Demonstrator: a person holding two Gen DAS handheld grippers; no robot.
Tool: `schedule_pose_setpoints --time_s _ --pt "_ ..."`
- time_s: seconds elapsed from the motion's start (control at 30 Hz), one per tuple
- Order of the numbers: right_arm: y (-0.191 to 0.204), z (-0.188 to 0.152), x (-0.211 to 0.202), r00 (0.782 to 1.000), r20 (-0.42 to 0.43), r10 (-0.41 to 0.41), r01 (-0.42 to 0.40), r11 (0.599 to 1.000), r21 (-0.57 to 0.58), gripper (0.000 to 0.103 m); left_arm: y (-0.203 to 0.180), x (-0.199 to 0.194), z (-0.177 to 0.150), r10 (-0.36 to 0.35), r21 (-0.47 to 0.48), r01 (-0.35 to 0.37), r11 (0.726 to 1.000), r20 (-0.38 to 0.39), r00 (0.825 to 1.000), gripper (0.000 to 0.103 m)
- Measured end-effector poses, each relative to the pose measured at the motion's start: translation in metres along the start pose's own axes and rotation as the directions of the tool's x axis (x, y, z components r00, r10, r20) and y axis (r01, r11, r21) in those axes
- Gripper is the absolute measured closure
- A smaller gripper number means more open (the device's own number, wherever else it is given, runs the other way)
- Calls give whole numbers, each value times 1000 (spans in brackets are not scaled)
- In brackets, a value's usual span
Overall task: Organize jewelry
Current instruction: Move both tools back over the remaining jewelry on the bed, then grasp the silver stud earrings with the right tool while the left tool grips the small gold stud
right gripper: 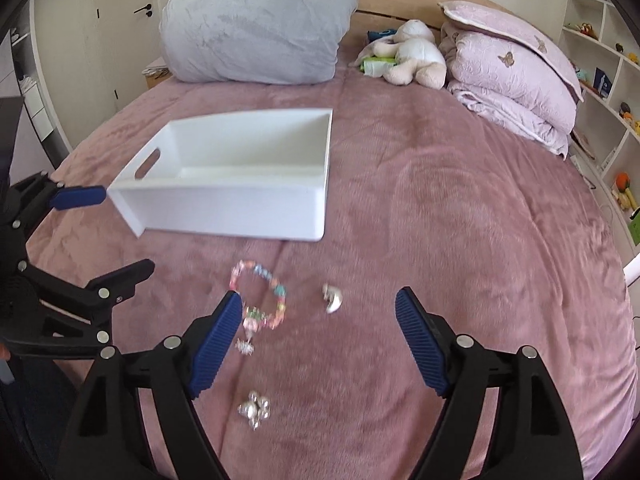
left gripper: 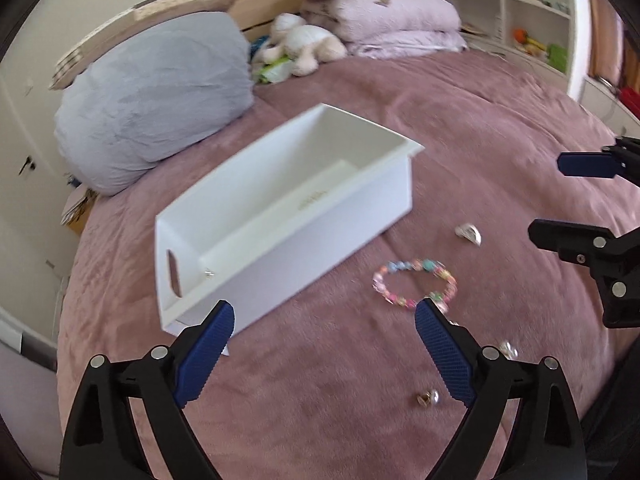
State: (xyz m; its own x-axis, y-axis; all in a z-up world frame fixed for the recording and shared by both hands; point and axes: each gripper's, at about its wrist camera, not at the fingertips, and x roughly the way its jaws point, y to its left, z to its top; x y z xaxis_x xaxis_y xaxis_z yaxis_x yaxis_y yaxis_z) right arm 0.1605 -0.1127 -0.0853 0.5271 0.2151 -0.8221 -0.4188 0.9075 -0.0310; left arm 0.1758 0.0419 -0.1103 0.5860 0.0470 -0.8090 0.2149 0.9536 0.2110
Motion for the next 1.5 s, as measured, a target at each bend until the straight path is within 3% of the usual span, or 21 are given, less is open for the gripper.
schedule_pose_setpoints --time_s 0.17,0.3,0.43,0.83,0.97,1.07,1.17,1.33,1.4,1.5 --pt "11 -33 6 999 -51 10 -12 1000 -29 29 -23 5 -16 -53 143 56 988 -28 998 10" --pt "21 -57 17 994 -112 17 -23 998 -56 38 -38 15 -27 -95 231 108 967 -68 993 10" --pt "25 -74 33 985 -166 -41 27 996 -89 46 -44 25 -32 -117 263 139 955 -100 988 10" --pt "30 -88 66 967 -254 -14 -13 995 -104 46 -54 59 -39 -160 269 210 940 -197 967 10" --pt "36 -91 79 961 -271 -45 8 991 -134 44 -60 67 -43 -163 293 230 928 -235 958 11" --pt "39 -90 85 961 -273 -46 8 991 -137 45 -63 74 -46 -158 304 238 922 -266 951 21" --pt "39 -89 88 959 -280 -32 -6 991 -133 53 -64 81 -48 -149 303 241 922 -296 943 33" --pt "35 -88 88 957 -290 -7 -26 994 -109 74 -66 89 -51 -176 300 284 911 -340 924 46" --pt "33 -88 87 956 -295 2 -32 995 -97 86 -65 92 -51 -201 286 313 906 -359 911 55" --pt "32 -89 86 955 -297 9 -38 995 -91 88 -64 94 -50 -236 268 347 899 -372 898 72"
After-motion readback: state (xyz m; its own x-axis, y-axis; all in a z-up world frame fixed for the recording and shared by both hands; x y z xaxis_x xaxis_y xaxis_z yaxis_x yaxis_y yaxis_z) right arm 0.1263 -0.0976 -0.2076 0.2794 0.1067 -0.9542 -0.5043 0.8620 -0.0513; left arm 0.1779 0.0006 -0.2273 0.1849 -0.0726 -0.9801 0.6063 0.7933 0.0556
